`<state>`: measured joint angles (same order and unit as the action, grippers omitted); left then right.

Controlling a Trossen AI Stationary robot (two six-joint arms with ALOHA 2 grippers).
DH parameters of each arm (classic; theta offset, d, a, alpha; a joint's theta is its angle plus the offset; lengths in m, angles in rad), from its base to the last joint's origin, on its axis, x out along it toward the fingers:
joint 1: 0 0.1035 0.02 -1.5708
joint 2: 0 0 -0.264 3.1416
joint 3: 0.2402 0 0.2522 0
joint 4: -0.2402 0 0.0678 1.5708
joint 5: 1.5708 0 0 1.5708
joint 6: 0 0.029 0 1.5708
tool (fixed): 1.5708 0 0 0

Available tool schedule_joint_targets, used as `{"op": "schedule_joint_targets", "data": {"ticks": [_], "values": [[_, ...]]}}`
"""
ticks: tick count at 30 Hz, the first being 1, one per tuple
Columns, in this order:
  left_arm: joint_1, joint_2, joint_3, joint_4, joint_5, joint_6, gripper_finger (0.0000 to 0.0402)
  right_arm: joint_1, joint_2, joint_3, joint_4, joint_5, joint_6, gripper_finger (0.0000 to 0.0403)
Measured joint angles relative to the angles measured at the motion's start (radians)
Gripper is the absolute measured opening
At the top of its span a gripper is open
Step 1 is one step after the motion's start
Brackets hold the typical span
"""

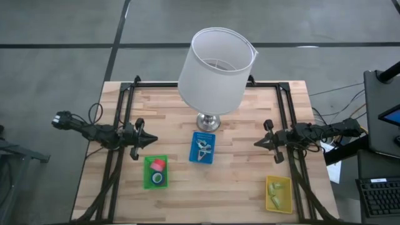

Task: Pick and place Stapler, Stapler remover, tape
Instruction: Return to Home Position

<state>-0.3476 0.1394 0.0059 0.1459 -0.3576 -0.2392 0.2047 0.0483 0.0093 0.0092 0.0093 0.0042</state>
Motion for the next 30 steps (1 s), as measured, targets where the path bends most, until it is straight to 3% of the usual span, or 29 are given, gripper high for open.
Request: {"op": "schedule_joint_targets", "data": {"ticks": [30], "values": [[0.000, 0.000, 0.000, 0.000, 0.000, 0.000, 0.0023, 0.000, 0.000, 0.000, 0.000, 0.000, -0.007, 0.0008]]}}
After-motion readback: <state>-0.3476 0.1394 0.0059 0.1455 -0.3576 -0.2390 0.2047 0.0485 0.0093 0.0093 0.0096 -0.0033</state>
